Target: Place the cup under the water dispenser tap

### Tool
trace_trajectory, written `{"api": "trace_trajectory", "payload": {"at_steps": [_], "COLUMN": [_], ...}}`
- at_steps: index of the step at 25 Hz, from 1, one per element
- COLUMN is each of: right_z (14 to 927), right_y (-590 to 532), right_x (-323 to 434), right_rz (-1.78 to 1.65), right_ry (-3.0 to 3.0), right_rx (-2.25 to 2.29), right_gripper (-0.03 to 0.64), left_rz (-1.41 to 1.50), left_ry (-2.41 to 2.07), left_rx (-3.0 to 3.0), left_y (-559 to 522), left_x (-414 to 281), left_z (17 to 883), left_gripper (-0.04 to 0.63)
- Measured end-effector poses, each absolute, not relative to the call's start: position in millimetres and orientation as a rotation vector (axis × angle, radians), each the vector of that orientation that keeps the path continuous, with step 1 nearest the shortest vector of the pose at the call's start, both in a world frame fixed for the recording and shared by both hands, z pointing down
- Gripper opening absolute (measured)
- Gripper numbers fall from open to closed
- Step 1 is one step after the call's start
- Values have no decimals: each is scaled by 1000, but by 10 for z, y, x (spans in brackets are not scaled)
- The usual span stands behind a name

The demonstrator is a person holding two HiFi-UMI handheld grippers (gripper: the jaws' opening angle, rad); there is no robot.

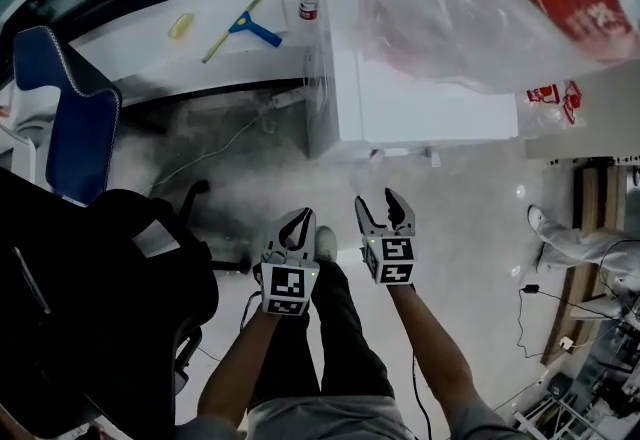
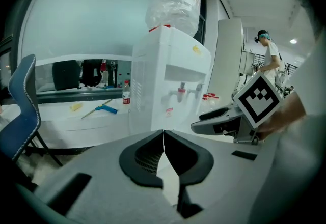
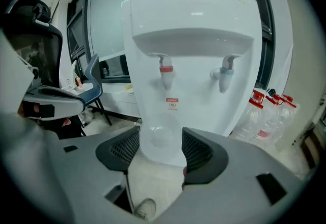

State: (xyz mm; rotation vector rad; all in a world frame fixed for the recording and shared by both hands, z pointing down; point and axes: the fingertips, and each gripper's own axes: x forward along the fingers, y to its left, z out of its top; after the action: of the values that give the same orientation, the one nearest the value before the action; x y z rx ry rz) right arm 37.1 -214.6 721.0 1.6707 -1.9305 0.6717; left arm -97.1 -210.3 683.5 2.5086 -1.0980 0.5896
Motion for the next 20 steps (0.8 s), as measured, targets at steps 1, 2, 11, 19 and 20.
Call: {"api": "trace_trajectory", "payload": {"at_steps": [1, 2, 11, 19, 20], "right_z": [7267, 7320, 7780, 8054, 8073], "right_y": [-2171, -2199, -2519, -2774, -2800], "right_x": [374, 376, 410, 423, 422], "right_rz": [677, 680, 722, 700, 691], "right_ry": [-1927, -1923, -1863, -1803, -1800], "right_rx": [1658, 1644, 1547, 1440, 1419], "right_gripper": [258, 258, 258, 258, 258], "left_rz": [589, 586, 608, 629, 631], "left_ry": [-1101, -1104, -1110, -1117, -1120], "left_rx": [2510, 2510, 2511, 2496, 2494], "left_y": [-2122, -2144, -2292, -2305, -2297], "left_x": [-951, -935, -801, -741, -746], "left_z": [6876, 6915, 7306, 7512, 7525], "left_gripper": [11, 11, 11, 11, 11]}}
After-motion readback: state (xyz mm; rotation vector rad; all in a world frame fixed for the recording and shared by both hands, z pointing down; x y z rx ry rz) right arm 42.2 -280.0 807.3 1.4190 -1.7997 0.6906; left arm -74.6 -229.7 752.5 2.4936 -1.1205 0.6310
